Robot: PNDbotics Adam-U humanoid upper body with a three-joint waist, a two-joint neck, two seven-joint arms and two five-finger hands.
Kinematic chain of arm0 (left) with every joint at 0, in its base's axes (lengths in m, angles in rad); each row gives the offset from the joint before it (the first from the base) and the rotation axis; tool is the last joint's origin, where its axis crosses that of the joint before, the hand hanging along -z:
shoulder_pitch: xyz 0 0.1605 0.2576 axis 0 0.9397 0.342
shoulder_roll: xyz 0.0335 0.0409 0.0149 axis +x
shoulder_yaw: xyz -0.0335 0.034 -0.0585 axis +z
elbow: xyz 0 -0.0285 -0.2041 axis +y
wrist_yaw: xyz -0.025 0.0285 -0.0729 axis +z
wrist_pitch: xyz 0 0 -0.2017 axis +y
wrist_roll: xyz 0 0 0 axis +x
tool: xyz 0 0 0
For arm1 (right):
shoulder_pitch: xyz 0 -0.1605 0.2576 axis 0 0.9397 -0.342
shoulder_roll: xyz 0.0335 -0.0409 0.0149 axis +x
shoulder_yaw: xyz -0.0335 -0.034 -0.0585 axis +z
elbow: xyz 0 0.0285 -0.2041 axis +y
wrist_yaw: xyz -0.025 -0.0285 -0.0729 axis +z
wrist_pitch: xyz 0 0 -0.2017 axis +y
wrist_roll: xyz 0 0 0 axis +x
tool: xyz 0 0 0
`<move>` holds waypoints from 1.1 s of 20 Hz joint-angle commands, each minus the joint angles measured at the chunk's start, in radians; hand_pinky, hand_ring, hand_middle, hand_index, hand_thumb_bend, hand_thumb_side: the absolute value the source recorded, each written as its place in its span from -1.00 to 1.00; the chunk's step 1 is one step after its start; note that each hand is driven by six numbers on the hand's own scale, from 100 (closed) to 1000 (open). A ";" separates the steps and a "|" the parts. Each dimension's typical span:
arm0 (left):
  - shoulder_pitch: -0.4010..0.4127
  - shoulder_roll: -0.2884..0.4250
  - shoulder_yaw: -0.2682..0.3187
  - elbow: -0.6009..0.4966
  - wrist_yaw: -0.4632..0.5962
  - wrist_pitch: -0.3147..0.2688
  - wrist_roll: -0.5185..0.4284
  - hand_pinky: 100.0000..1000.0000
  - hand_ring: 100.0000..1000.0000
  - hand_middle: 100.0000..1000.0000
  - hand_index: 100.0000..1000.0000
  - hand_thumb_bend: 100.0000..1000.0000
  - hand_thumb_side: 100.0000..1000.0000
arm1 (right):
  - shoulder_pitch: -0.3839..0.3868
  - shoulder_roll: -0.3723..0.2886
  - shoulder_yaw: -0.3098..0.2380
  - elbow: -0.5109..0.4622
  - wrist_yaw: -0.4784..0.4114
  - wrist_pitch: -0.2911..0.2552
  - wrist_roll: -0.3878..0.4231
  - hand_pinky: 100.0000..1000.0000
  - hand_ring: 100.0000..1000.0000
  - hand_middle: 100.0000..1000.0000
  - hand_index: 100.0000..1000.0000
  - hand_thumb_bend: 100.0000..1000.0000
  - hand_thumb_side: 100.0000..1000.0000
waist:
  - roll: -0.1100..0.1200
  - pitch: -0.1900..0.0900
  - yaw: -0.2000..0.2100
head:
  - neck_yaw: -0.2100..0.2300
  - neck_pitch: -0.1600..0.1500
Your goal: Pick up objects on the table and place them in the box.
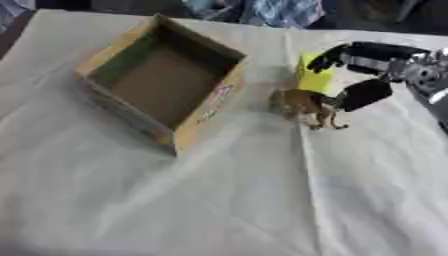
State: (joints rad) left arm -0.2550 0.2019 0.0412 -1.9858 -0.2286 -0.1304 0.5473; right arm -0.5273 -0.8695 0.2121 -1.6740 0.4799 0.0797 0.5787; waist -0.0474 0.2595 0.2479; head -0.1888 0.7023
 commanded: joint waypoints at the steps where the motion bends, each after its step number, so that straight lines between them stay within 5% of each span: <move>1: -0.005 0.016 0.006 -0.014 0.003 0.000 -0.001 0.12 0.76 1.00 0.27 -0.56 0.97 | -0.008 -0.043 -0.025 -0.031 -0.014 0.007 -0.010 0.75 0.75 0.57 0.81 -0.71 -0.01 | 0.003 -0.017 -0.001 | 0.000 -0.001; 9: -0.006 0.016 0.005 -0.014 0.005 0.000 -0.003 0.12 0.77 1.00 0.27 -0.57 0.97 | -0.007 -0.042 -0.011 -0.025 -0.009 0.010 0.004 0.72 0.71 0.57 0.85 -0.65 0.00 | 0.003 -0.018 0.001 | -0.003 -0.002; 15: -0.006 0.015 0.004 -0.014 0.007 0.000 -0.008 0.12 0.77 1.00 0.27 -0.57 0.96 | -0.022 -0.035 0.015 0.005 0.037 -0.032 0.040 0.74 0.72 0.62 0.92 -0.22 -0.19 | 0.003 -0.017 0.004 | -0.006 -0.002; 22: -0.006 0.013 0.002 -0.014 0.008 0.000 -0.021 0.12 0.77 1.00 0.26 -0.58 0.96 | -0.046 -0.014 0.035 0.061 0.089 -0.050 0.025 0.68 0.68 0.59 0.86 -0.22 -0.31 | 0.003 -0.017 0.004 | -0.010 -0.004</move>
State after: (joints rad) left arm -0.2550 0.2019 0.0410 -1.9858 -0.2256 -0.1291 0.5307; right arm -0.5570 -0.8657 0.2528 -1.6185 0.5550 0.0312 0.6099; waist -0.0473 0.2595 0.2523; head -0.1964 0.7023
